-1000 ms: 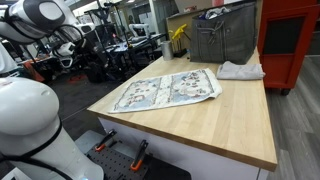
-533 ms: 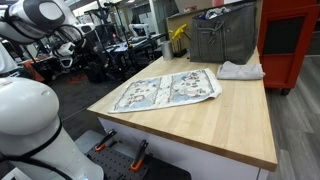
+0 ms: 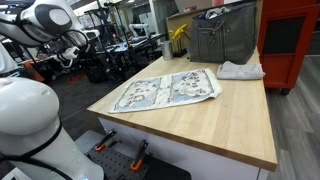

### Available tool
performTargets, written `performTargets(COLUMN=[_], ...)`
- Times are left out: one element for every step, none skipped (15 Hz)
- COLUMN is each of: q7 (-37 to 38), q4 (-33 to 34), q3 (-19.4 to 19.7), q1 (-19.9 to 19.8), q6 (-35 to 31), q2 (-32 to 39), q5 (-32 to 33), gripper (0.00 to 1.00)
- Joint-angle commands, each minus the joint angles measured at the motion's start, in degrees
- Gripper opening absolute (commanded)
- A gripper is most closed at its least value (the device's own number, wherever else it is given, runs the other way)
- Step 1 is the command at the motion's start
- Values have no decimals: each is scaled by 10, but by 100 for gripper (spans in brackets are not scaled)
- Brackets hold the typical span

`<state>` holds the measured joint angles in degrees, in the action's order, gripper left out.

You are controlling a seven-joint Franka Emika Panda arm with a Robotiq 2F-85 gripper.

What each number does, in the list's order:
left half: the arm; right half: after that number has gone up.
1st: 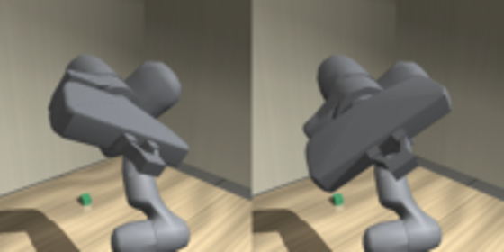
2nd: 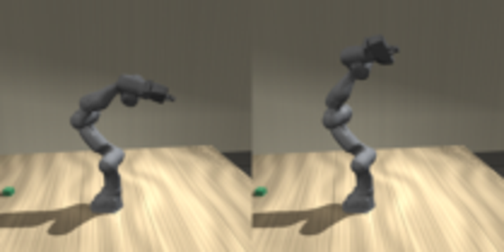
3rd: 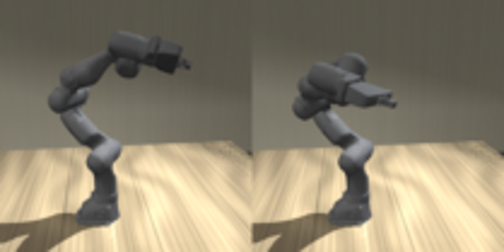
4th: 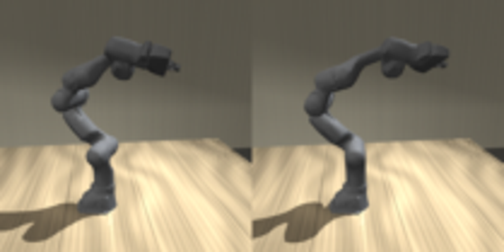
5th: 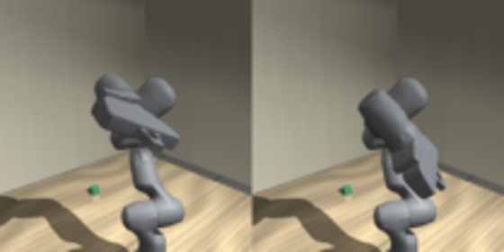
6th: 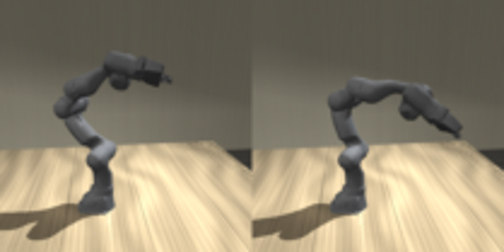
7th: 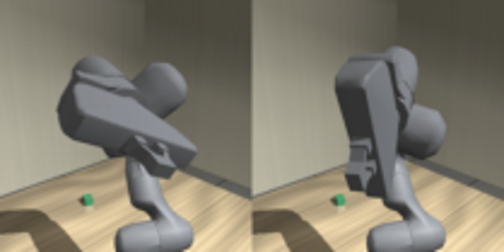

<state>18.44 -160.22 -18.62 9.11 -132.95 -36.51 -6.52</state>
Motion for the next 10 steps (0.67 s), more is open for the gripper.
performTargets(q7=[9, 10, 14, 14, 14, 15, 17, 21, 22, 25], q4=[32, 41, 50, 59, 68, 75, 82, 89, 96, 103], q3=[0, -1, -4, -4, -3, -3, -4, -4, -3, -3], q1=[-1, -2, -5, -6, -7, -8, -9, -10, -9, -11], q6=[-24, -27, -32, -33, -34, -34, -35, -35, -32, -32], q2=[91, 110, 132, 148, 166, 181, 198, 213, 226, 242], q5=[8, 13, 23, 32, 41, 51, 64, 78, 88, 107], gripper=[100, 100, 100, 100, 100, 100, 100, 100, 100, 100])
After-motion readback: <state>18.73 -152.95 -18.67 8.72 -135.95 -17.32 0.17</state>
